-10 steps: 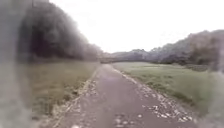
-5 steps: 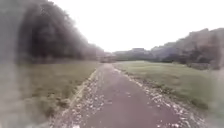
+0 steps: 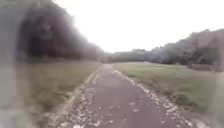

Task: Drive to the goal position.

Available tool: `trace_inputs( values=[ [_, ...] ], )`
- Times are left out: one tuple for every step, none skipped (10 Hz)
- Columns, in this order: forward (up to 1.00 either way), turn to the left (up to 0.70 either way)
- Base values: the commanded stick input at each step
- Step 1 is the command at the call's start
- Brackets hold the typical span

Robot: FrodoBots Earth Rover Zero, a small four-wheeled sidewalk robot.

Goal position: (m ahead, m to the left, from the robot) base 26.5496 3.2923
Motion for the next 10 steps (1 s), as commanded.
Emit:
trace_inputs(
  values=[
    [1.00, 0.00],
    [1.00, 0.00],
    [1.00, 0.00],
    [1.00, 0.00],
    [1.00, 0.00],
    [1.00, 0.00],
    [1.00, 0.00],
    [1.00, 0.00],
    [1.00, 0.34],
    [1.00, 0.30]
  ],
)
